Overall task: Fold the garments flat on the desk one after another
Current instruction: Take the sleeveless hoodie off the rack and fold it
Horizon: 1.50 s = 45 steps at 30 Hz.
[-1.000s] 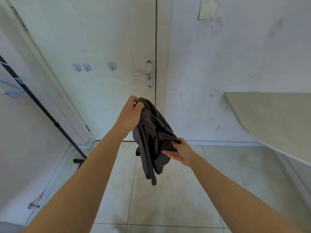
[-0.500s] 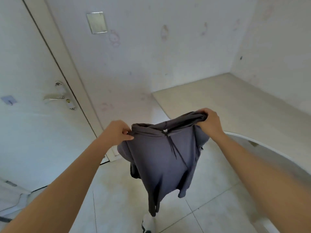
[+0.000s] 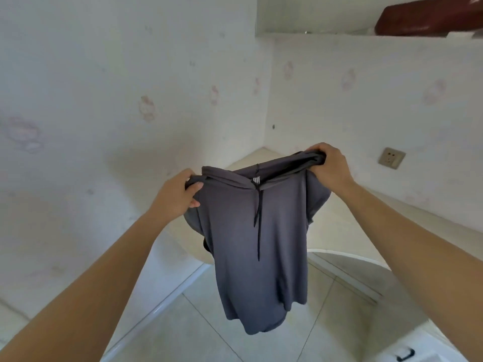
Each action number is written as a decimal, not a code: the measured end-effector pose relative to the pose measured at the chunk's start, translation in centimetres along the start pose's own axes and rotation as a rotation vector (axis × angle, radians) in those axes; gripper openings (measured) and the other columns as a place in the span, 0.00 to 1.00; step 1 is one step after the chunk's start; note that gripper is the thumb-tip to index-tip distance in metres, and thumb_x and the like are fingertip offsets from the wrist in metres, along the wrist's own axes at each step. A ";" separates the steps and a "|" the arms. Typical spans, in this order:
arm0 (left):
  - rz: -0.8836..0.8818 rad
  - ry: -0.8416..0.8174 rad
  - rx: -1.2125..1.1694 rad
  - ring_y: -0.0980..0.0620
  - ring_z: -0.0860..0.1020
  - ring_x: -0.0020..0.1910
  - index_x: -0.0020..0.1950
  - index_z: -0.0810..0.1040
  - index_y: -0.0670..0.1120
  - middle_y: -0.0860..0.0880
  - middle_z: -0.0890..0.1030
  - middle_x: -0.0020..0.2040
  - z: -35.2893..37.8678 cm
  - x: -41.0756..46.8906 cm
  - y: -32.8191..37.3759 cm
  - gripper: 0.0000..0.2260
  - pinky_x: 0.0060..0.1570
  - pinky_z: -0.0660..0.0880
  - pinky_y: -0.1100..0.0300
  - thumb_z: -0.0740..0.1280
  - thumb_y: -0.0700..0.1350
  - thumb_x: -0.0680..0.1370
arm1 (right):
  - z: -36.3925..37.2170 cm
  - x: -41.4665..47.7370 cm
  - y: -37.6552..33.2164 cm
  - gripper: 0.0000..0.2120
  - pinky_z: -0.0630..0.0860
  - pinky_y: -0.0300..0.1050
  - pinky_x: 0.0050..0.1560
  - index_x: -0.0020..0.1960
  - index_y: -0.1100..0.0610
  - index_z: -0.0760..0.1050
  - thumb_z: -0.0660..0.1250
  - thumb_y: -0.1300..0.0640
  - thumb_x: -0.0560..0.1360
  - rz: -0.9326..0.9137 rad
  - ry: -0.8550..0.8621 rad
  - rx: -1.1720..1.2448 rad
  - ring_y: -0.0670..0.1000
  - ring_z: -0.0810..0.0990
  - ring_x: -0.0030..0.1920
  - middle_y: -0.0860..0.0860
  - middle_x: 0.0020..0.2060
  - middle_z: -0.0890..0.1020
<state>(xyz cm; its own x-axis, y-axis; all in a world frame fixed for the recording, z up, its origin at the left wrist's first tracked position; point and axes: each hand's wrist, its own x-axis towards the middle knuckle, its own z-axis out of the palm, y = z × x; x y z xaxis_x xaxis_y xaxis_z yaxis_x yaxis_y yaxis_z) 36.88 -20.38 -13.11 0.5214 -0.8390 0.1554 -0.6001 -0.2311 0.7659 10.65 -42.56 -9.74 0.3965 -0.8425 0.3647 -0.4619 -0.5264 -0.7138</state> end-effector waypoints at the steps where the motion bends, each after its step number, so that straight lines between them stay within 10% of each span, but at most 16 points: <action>1: 0.056 0.023 0.036 0.50 0.82 0.32 0.50 0.71 0.45 0.45 0.79 0.41 -0.1 1.7 0.6 0.03 0.39 0.78 0.54 0.61 0.44 0.82 | -0.3 1.3 0.0 0.15 0.66 0.25 0.39 0.52 0.55 0.78 0.62 0.69 0.70 -0.003 0.019 -0.017 0.47 0.77 0.47 0.46 0.45 0.80; 17: 0.161 0.079 0.060 0.53 0.79 0.31 0.50 0.74 0.43 0.47 0.78 0.42 5.2 28.2 2.9 0.06 0.31 0.70 0.65 0.63 0.46 0.81 | 3.0 21.8 7.3 0.12 0.62 0.31 0.38 0.54 0.61 0.77 0.63 0.70 0.73 0.055 0.144 -0.115 0.49 0.73 0.47 0.50 0.45 0.77; 25: -0.079 0.037 0.096 0.44 0.78 0.37 0.45 0.73 0.47 0.49 0.77 0.38 16.2 42.2 -2.5 0.05 0.40 0.72 0.55 0.64 0.45 0.80 | 9.9 35.0 20.7 0.12 0.74 0.45 0.45 0.51 0.59 0.76 0.64 0.70 0.71 0.234 -0.158 -0.072 0.54 0.79 0.46 0.56 0.48 0.81; 29: -0.236 0.046 0.063 0.48 0.77 0.29 0.43 0.72 0.43 0.46 0.76 0.33 21.7 47.7 -5.3 0.07 0.32 0.68 0.60 0.62 0.41 0.80 | 13.5 41.0 27.1 0.08 0.81 0.42 0.32 0.53 0.61 0.73 0.61 0.70 0.77 0.472 -0.267 0.128 0.56 0.85 0.37 0.61 0.50 0.78; 32: -0.310 0.101 0.013 0.49 0.78 0.29 0.44 0.72 0.42 0.44 0.77 0.33 25.2 53.2 -6.5 0.07 0.33 0.69 0.60 0.61 0.41 0.81 | 16.7 46.9 31.2 0.11 0.83 0.51 0.44 0.56 0.62 0.73 0.61 0.72 0.76 0.516 -0.272 0.228 0.59 0.84 0.45 0.64 0.55 0.76; 39: -0.287 0.173 -0.020 0.48 0.78 0.50 0.59 0.74 0.40 0.44 0.78 0.55 29.6 63.9 -9.7 0.09 0.51 0.72 0.57 0.59 0.38 0.81 | 22.7 57.8 35.4 0.20 0.71 0.47 0.61 0.64 0.60 0.73 0.64 0.71 0.73 0.252 -0.277 0.038 0.58 0.74 0.62 0.57 0.61 0.77; 45: -0.338 -0.215 0.276 0.41 0.65 0.71 0.72 0.66 0.43 0.40 0.55 0.75 34.2 62.3 -14.7 0.23 0.70 0.63 0.54 0.66 0.39 0.78 | 26.7 54.7 40.0 0.22 0.65 0.44 0.65 0.70 0.60 0.68 0.64 0.64 0.77 0.249 -0.632 -0.126 0.57 0.71 0.67 0.55 0.68 0.71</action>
<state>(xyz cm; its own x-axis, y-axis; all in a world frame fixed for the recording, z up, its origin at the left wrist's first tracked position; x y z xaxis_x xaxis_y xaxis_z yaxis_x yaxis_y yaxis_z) 57.43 -86.05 -36.03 0.5951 -0.7704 -0.2288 -0.5723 -0.6061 0.5523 35.09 -106.68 -34.32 0.6357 -0.7314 -0.2469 -0.6725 -0.3678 -0.6422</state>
